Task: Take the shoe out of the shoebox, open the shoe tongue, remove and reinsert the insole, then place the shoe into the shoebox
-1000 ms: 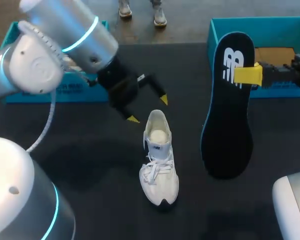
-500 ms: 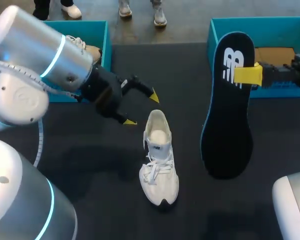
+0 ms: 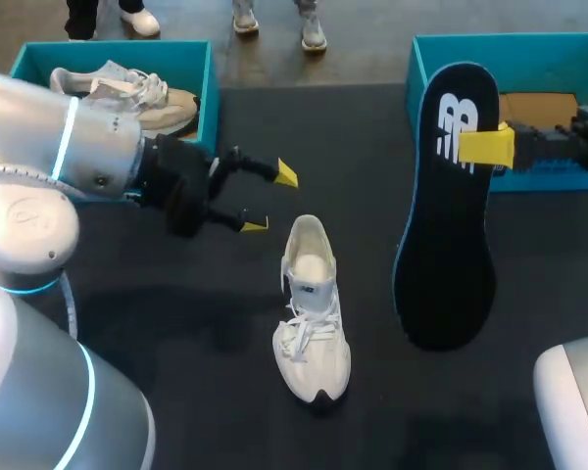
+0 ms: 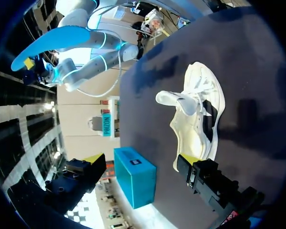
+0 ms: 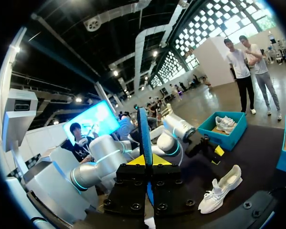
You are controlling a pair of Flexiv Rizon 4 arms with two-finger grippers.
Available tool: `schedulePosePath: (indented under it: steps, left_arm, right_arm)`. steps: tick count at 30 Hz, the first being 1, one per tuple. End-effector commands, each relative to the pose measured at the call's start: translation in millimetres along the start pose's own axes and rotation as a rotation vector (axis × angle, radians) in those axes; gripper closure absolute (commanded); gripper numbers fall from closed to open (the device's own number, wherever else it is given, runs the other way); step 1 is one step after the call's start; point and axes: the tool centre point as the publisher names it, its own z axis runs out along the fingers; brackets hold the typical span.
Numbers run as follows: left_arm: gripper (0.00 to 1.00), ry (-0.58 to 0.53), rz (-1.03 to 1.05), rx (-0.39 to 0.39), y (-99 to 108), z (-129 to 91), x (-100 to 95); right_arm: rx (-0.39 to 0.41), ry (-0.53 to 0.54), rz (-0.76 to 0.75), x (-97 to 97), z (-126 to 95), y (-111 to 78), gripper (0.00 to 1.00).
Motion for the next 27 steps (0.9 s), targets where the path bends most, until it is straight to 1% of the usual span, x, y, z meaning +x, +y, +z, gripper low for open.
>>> schedulePosePath:
  steps: [1,7,9,14,15,17,19,24,27]
  left_arm:
    - [0.0,-0.309,0.029,0.02,1.7,-4.9,5.6]
    - [0.0,-0.435,0.086,0.046,5.3,-11.7,0.8]
    - [0.0,-0.459,0.1,0.042,6.4,-14.0,-1.7]
    - [0.0,-0.514,0.143,0.042,7.9,-20.7,-10.1]
    - [0.0,-0.518,0.151,0.043,8.0,-21.6,-11.4]
    - [0.0,-0.547,0.169,0.044,8.8,-24.5,-15.7]
    - [0.0,-0.565,0.183,0.047,10.2,-26.8,-19.9]
    - [0.0,-0.588,0.222,0.033,13.2,-32.3,-28.7]
    - [0.0,-0.595,0.237,0.028,15.6,-35.6,-34.1]
  right_arm:
    - [0.02,0.01,0.03,-8.9,4.3,8.9,1.0]
    - [0.027,0.072,0.14,-41.6,11.7,23.6,1.0]
    - [0.038,0.097,0.176,-52.7,15.3,28.8,1.0]
    - [0.052,0.112,0.234,-77.3,22.8,43.2,1.0]
    - [0.063,0.107,0.246,-80.7,23.8,44.8,1.0]
    - [0.071,0.11,0.275,-93.6,27.2,50.6,1.0]
    - [0.094,0.089,0.293,-106.0,28.9,56.3,1.0]
    - [0.139,0.088,0.352,-133.6,36.4,73.0,1.0]
    - [0.148,0.083,0.403,-149.7,40.5,80.2,1.0]
